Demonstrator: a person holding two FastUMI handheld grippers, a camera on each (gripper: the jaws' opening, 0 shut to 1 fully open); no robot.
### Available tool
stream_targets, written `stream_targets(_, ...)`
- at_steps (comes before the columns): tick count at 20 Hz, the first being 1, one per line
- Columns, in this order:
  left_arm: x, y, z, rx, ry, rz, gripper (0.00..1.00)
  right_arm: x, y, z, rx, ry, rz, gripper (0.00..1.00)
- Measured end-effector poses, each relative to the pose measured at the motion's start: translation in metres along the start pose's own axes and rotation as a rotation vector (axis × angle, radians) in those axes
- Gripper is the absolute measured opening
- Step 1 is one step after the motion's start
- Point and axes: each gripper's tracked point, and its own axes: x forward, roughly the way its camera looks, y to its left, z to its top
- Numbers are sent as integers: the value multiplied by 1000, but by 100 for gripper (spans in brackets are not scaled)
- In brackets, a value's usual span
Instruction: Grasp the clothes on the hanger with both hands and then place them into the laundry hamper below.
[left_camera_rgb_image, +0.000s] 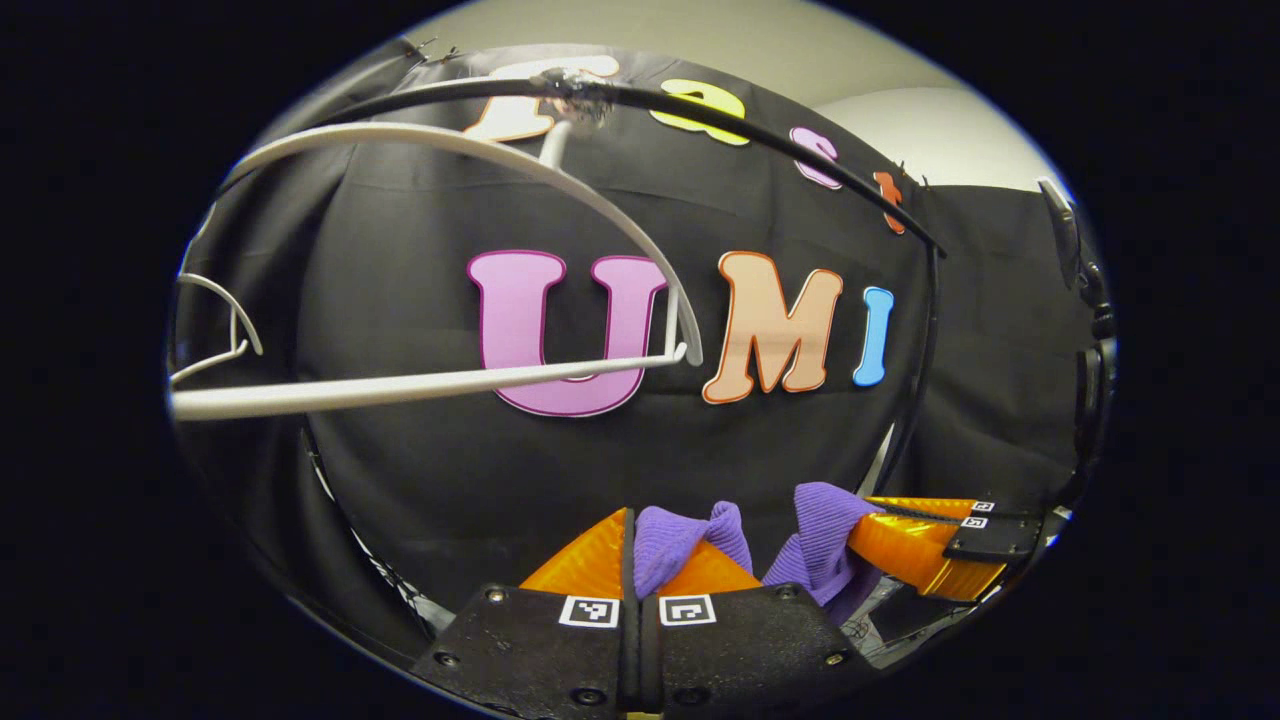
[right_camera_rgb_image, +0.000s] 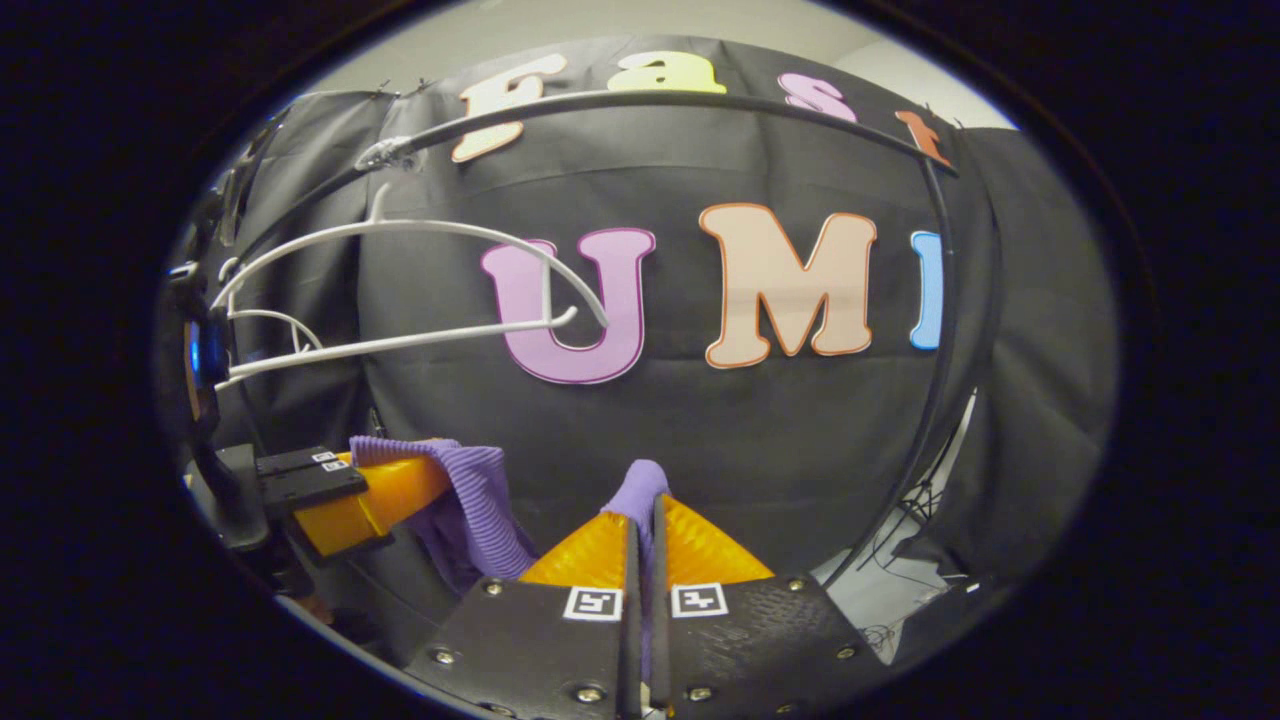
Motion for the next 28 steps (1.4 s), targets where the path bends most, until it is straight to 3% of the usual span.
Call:
stream_targets(5,33,9,-38,39,49,-3,1,32,-13,-34,5,66,-30,4)
stream_targets(12,73,25,-141,72,236,17,1,76,-35,-134,29,254,-79,4)
stream_targets(17,84,29,-242,127,432,-6,2,96,-41,-191,43,335,-107,4)
stream_targets(21,65,39,-335,143,665,0,2,94,-46,-246,82,443,-128,4)
stream_targets(23,67,26,-357,91,732,-14,7,88,-51,-273,109,499,-139,4)
stream_targets(26,68,27,-381,49,806,24,53,78,-60,-306,116,577,-163,4)
stream_targets(27,66,29,-387,40,827,41,58,74,-61,-318,123,600,-164,4)
stream_targets(28,65,31,-388,39,838,63,75,72,-62,-324,131,619,-161,5)
